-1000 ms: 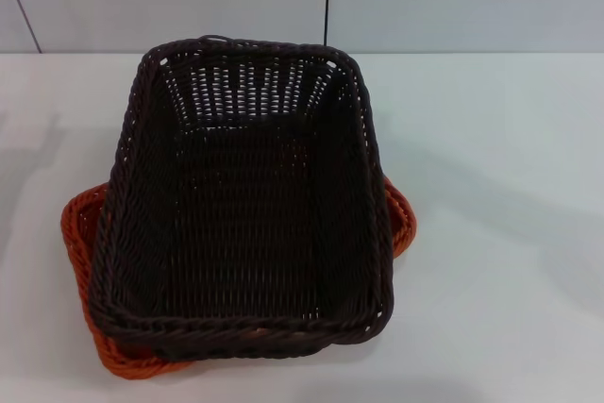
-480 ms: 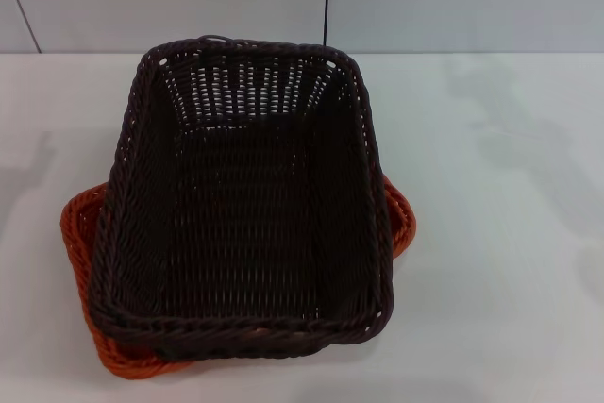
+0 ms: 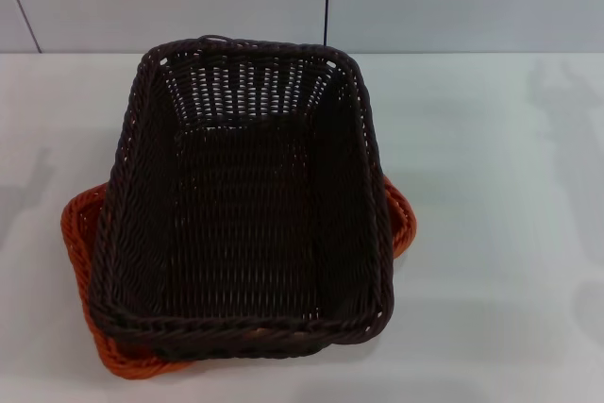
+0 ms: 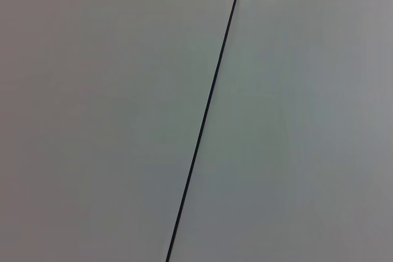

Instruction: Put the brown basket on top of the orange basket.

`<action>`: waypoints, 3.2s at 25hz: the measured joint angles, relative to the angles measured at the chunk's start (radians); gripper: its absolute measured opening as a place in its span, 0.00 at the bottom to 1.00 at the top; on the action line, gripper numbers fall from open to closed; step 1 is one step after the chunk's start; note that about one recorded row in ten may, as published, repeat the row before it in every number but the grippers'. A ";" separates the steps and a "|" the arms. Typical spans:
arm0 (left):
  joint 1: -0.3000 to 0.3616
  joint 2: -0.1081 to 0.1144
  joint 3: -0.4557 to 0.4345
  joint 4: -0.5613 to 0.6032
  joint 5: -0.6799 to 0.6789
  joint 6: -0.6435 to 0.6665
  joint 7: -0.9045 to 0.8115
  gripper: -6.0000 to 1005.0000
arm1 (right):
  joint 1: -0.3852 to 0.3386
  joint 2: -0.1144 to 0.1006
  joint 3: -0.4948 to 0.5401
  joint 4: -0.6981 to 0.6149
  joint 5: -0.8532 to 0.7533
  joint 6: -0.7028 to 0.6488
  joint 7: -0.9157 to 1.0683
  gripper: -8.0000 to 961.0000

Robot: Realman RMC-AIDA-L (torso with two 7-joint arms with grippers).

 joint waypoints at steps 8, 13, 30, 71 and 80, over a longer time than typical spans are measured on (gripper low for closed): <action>0.003 0.000 0.000 -0.028 0.000 0.032 0.000 0.80 | 0.053 0.002 -0.027 0.176 0.000 0.163 0.080 0.37; -0.011 0.000 0.000 -0.063 -0.001 0.034 0.007 0.80 | 0.082 0.004 -0.056 0.227 0.003 0.220 0.082 0.37; -0.069 -0.007 0.056 -0.132 -0.001 0.073 0.007 0.80 | 0.216 -0.002 -0.097 0.353 0.000 0.241 0.085 0.37; 0.000 -0.002 0.056 -0.138 -0.011 0.124 0.131 0.62 | 0.123 0.017 -0.234 0.351 0.009 0.332 0.086 0.37; -0.001 -0.001 0.022 -0.135 -0.012 0.109 0.132 0.62 | 0.117 0.017 -0.235 0.363 0.011 0.332 0.086 0.37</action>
